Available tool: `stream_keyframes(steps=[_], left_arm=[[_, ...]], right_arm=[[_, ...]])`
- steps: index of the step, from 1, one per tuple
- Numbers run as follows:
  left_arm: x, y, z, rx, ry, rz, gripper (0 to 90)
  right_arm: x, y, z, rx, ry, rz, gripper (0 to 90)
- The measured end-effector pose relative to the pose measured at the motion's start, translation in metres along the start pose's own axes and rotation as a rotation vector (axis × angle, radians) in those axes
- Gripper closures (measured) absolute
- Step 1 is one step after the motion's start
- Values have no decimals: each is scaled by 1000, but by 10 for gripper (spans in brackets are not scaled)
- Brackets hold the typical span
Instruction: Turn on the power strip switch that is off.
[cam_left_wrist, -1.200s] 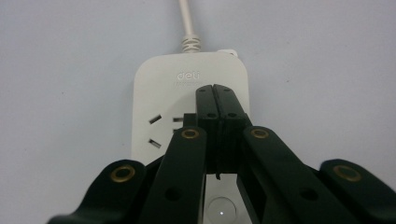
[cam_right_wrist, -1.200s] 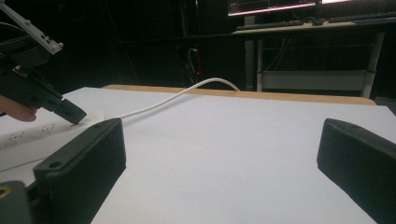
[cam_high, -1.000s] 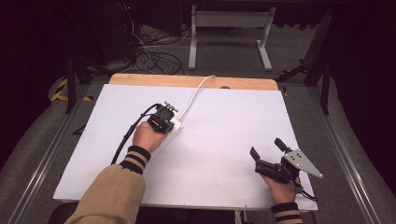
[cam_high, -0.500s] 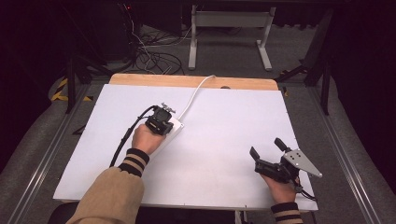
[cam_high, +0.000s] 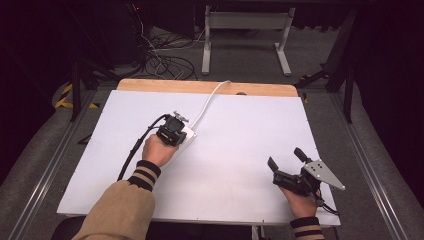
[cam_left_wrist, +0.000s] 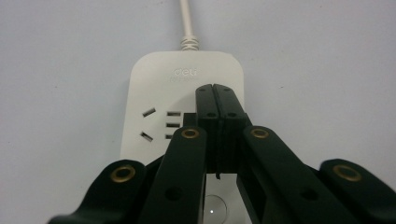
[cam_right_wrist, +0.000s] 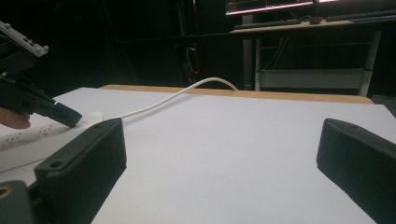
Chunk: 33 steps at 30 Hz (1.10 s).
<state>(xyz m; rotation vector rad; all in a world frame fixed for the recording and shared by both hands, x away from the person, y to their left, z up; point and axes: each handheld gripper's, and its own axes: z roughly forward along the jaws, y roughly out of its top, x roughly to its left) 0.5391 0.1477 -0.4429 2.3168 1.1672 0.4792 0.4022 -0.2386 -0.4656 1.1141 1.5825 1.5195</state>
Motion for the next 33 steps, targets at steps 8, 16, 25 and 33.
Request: stream_keyframes(steps=[8, 16, 25, 33], left_arm=[[-2, 0, 1, 1, 12, 1, 900], [0, 1, 0, 12, -4, -7, 900], [3, 1, 0, 22, -28, -18, 900], [2, 2, 0, 28, -20, -7, 900]], right_arm=[[1, 0, 0, 0, 2, 2, 22], [1, 0, 0, 5, 4, -1, 22], [1, 0, 0, 1, 7, 6, 21], [1, 0, 1, 1, 8, 9, 21]])
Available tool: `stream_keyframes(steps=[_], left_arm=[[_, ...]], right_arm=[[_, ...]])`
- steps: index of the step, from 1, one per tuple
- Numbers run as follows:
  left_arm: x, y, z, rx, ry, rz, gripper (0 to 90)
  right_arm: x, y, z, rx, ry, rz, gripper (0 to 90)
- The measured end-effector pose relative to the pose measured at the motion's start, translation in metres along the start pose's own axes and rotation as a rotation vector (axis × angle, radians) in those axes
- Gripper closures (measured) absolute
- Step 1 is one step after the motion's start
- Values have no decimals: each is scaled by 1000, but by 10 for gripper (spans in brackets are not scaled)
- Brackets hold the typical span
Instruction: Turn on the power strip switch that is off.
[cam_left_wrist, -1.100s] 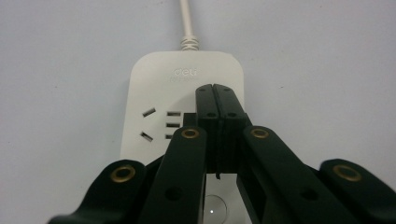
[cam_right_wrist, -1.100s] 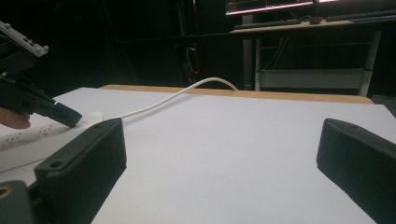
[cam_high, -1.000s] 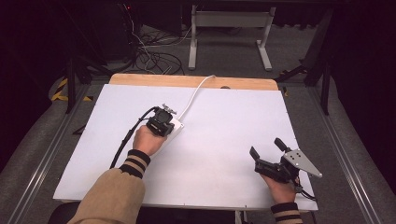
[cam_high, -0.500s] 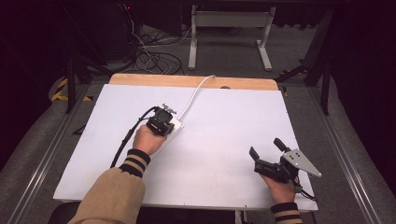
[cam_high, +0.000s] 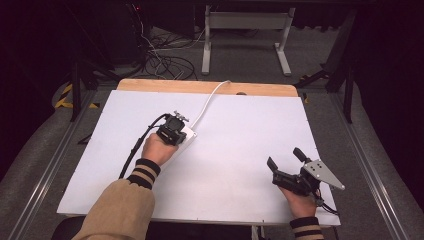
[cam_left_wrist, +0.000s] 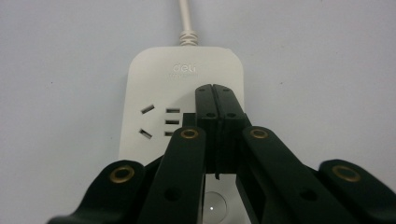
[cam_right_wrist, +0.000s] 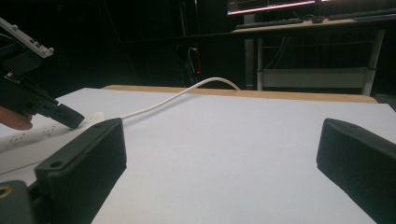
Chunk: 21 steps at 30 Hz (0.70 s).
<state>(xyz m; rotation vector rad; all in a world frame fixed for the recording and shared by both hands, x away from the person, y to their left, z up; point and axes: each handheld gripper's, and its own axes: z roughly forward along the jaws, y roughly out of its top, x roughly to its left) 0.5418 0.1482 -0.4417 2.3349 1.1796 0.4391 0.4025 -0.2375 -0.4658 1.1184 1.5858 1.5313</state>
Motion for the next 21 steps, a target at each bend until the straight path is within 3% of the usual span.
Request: stream_keyframes(steps=[10, 14, 17, 21], left_arm=[[0, 1, 0, 6, 1, 0, 900], [-3, 3, 1, 25, 22, 13, 900], [-1, 3, 1, 30, 11, 5, 900], [-4, 3, 2, 27, 43, 20, 900]], right_arm=[[0, 0, 0, -1, -1, 1, 21], [0, 0, 0, -4, -2, -1, 22], [0, 0, 0, -4, -1, 1, 22], [0, 1, -1, -8, 0, 1, 22]])
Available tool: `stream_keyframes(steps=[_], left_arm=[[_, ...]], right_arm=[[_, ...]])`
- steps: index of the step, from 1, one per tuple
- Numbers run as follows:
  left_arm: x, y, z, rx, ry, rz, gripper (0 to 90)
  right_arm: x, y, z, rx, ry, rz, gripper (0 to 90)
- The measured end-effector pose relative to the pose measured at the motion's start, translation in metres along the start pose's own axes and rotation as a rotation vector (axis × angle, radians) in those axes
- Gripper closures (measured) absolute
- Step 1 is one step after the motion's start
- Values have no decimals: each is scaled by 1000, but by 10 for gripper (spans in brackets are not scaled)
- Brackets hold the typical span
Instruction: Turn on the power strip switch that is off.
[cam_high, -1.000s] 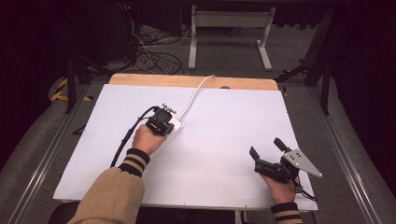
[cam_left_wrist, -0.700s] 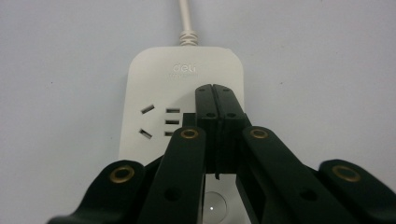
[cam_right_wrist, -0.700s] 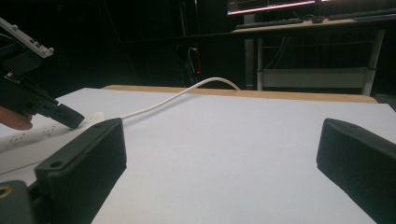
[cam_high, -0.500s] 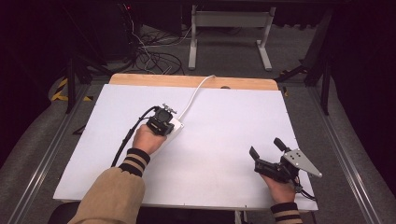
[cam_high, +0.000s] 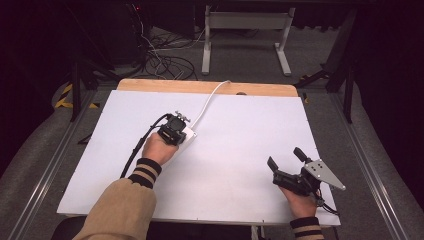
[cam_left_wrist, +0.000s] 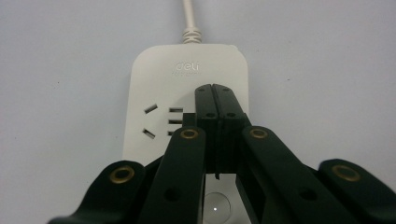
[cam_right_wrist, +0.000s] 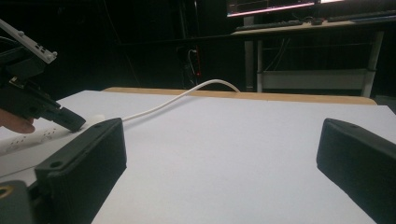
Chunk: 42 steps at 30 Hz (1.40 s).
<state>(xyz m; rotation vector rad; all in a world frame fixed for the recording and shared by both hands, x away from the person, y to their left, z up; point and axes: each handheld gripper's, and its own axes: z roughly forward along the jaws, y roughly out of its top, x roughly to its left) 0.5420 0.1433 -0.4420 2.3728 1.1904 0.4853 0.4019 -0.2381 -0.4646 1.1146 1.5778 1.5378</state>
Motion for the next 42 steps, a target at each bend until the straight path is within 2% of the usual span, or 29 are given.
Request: stream_keyframes(steps=[4, 14, 18, 27, 31, 37, 40, 42], left_arm=[[1, 0, 0, -2, -9, -6, 900], [0, -1, 0, -6, -2, 0, 900], [2, -1, 0, -12, -17, -9, 900], [0, -2, 0, -19, -4, -5, 900], [-1, -3, 0, -26, 9, 10, 900], [0, -2, 0, -26, -4, 19, 900], [0, -2, 0, -24, 3, 28, 900], [0, -2, 1, -43, 12, 28, 900]], right_arm=[[0, 0, 0, 4, 1, 2, 22], [1, 0, 1, 8, 0, -3, 21], [1, 0, 1, 5, -3, -1, 21], [1, 0, 1, 4, -2, 0, 21], [0, 0, 0, 3, -4, -2, 21], [1, 0, 0, 3, -7, -2, 21], [0, 0, 1, 9, -10, -8, 20], [1, -1, 1, 10, -7, -10, 20]])
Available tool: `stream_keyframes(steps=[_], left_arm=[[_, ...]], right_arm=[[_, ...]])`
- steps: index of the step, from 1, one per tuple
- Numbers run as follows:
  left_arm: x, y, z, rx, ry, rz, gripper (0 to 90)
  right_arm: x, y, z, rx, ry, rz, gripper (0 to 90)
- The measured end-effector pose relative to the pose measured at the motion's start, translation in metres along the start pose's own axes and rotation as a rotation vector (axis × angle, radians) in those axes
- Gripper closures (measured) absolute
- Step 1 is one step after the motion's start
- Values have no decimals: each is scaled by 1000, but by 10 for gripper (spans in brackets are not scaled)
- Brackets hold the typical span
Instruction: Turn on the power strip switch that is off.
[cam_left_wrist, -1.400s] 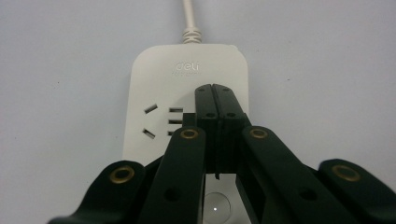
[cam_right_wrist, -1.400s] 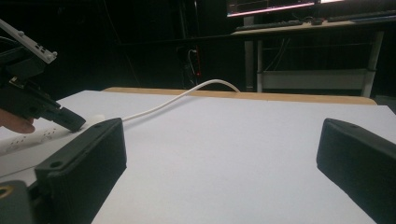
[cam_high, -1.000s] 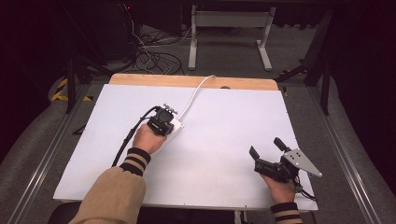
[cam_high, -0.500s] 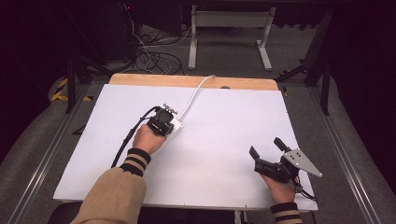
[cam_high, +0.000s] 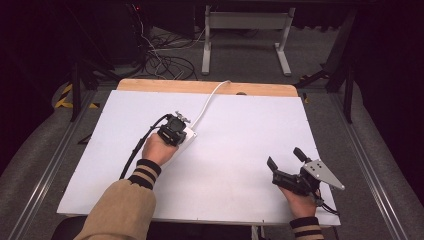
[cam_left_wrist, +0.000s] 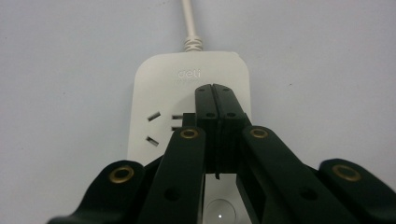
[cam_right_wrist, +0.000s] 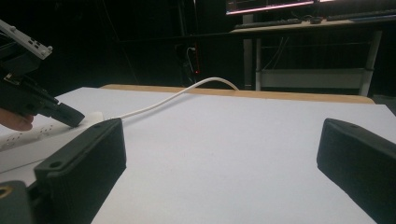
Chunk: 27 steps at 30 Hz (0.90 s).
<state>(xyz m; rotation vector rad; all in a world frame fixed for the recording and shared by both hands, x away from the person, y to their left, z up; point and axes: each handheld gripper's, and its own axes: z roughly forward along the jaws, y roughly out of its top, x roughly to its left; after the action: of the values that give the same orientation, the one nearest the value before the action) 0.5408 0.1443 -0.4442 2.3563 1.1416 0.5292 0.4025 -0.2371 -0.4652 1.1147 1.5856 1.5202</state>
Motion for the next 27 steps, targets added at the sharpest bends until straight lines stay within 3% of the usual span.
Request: stream_keyframes(steps=[20, 27], left_arm=[[-5, 0, 1, -19, 28, -1, 898], [-6, -1, 3, -55, 24, -5, 898]], right_arm=[[0, 0, -1, -5, -3, 4, 19], [-1, 1, -2, -9, -2, 6, 19]])
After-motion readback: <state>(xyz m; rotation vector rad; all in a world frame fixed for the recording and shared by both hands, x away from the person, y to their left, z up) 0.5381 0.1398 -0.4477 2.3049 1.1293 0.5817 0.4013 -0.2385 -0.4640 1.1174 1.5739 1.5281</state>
